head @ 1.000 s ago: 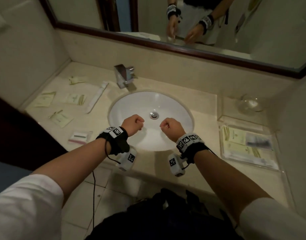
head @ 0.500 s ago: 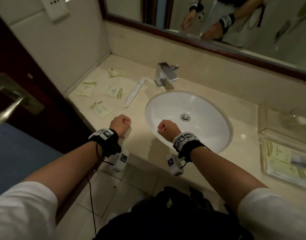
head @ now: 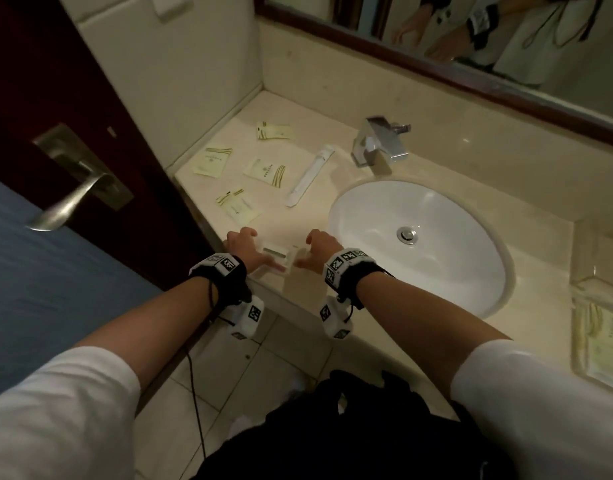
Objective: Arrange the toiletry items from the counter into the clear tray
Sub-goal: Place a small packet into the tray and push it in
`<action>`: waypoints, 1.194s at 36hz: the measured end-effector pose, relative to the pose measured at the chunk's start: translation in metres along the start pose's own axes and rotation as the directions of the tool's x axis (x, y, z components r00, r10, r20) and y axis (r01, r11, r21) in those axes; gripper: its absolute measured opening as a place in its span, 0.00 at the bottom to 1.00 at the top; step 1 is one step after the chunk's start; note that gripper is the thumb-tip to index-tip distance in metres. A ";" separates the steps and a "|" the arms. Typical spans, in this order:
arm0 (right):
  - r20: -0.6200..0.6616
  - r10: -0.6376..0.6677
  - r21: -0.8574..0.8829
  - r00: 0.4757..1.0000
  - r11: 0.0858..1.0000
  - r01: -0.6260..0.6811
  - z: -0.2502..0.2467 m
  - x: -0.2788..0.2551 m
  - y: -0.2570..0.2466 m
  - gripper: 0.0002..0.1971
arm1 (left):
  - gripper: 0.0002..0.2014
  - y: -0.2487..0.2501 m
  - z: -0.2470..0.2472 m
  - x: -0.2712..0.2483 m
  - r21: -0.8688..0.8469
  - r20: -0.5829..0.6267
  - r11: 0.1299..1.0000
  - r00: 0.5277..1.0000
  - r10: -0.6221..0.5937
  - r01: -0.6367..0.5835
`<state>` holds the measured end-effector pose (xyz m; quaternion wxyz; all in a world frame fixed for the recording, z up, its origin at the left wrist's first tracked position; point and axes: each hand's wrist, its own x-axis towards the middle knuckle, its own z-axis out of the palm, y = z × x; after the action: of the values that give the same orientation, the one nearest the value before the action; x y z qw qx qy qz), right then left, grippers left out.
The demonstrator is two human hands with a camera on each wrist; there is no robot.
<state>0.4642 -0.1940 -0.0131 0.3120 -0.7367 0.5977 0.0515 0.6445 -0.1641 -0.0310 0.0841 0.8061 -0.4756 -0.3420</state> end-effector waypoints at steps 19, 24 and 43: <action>-0.113 -0.166 -0.208 0.980 0.968 0.140 0.025 0.017 -0.017 0.40 | 0.37 0.000 -0.004 0.009 0.045 0.041 0.989 0.989 0.139 -0.141; -0.047 -0.168 -0.052 0.985 0.985 0.166 0.020 0.014 -0.020 0.24 | 0.22 -0.004 -0.002 0.010 -0.038 0.086 0.982 0.978 0.190 -0.188; -0.243 0.170 0.764 0.955 0.640 0.081 -0.031 -0.042 0.115 0.09 | 0.15 0.105 0.046 -0.012 -0.485 0.308 0.856 0.881 0.359 -0.179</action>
<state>0.3389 -0.1848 -0.0155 0.5009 -0.5190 0.6202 -0.3084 0.5370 -0.2016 -0.0116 0.2174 0.6053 -0.5021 -0.5781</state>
